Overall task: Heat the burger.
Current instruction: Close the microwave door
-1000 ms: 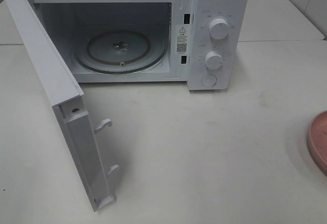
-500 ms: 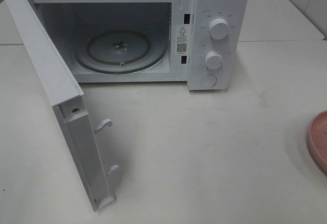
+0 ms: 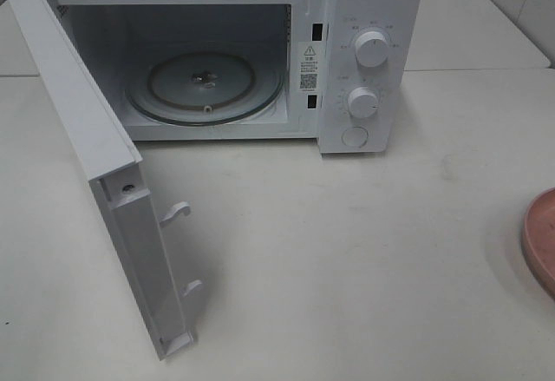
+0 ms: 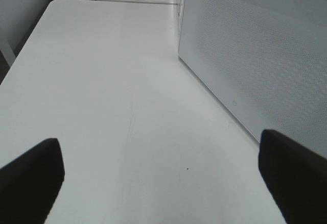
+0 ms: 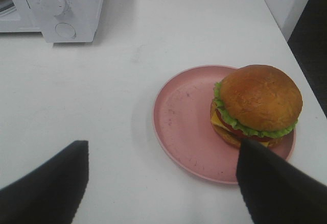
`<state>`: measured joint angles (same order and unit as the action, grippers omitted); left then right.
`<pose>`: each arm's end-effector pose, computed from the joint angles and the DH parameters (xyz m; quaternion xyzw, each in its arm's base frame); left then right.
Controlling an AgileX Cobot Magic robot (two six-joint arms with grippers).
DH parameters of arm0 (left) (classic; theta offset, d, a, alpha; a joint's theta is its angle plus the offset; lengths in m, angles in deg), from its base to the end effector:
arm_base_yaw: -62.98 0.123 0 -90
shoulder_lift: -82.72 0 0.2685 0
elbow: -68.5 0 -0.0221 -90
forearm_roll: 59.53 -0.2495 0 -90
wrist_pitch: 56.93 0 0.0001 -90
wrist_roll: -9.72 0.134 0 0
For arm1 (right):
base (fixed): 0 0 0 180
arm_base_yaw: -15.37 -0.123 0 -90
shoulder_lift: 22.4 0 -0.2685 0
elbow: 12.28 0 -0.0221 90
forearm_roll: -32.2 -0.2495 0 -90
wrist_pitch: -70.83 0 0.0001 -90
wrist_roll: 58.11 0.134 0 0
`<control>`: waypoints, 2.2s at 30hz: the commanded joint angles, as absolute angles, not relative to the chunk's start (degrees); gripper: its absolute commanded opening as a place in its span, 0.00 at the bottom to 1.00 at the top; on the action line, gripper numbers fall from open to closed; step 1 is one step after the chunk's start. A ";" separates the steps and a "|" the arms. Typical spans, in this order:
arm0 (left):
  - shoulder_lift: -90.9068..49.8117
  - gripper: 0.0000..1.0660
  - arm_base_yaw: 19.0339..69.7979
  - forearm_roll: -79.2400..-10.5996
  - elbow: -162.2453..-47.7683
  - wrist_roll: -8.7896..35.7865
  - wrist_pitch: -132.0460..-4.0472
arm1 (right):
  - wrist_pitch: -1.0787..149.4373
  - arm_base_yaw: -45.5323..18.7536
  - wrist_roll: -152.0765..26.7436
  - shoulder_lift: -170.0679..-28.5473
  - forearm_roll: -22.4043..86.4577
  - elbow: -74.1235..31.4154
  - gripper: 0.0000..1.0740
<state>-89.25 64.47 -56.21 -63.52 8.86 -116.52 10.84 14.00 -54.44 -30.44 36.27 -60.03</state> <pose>0.0495 -0.0054 0.2605 -0.0164 0.8457 -0.0260 0.5328 0.0487 -0.0071 0.2610 0.0183 0.8463 -0.0121 0.5323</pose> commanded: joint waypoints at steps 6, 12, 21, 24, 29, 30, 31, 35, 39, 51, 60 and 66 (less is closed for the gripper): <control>-90.45 0.92 64.53 -55.69 -63.35 8.57 -116.29 | 11.35 14.28 -55.25 -28.83 36.15 -59.97 0.71; -90.39 0.92 64.53 -55.58 -63.87 8.69 -115.72 | 11.35 14.28 -55.25 -28.83 36.15 -59.97 0.71; -85.18 0.82 64.53 -56.21 -65.64 9.72 -112.45 | 11.35 14.28 -55.25 -28.83 36.15 -59.97 0.71; -82.26 0.67 64.53 -56.21 -65.64 9.72 -110.10 | 11.35 14.28 -55.25 -28.83 36.15 -59.97 0.71; -75.55 0.28 64.53 -56.15 -65.30 9.72 -105.46 | 11.35 14.28 -55.25 -28.83 36.15 -59.97 0.71; -75.55 0.28 64.53 -56.15 -65.30 9.72 -105.46 | 11.35 14.28 -55.25 -28.83 36.15 -59.97 0.71; -72.92 0.14 64.53 -56.15 -64.56 9.72 -103.17 | 11.35 14.28 -55.25 -28.83 36.15 -59.97 0.71; -68.68 0.00 64.53 -56.09 -61.63 9.72 -94.23 | 11.35 14.28 -55.25 -28.83 36.15 -59.97 0.71; -66.27 0.00 64.53 -56.09 -58.43 10.12 -85.87 | 11.35 14.28 -55.25 -28.83 36.15 -59.97 0.71; -52.40 0.00 64.53 -57.70 -45.36 11.26 -49.65 | 11.35 14.28 -55.25 -28.83 36.15 -59.97 0.71; -33.10 0.00 60.69 -64.23 -46.11 11.03 -25.59 | 11.35 14.28 -55.25 -28.83 36.15 -59.97 0.71; -20.43 0.00 55.36 -68.12 -47.48 11.03 -18.54 | 11.35 14.28 -55.25 -28.83 36.15 -59.97 0.71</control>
<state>-24.56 57.71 -66.12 -46.79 11.21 -22.67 10.84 14.00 -54.50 -30.44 36.27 -60.03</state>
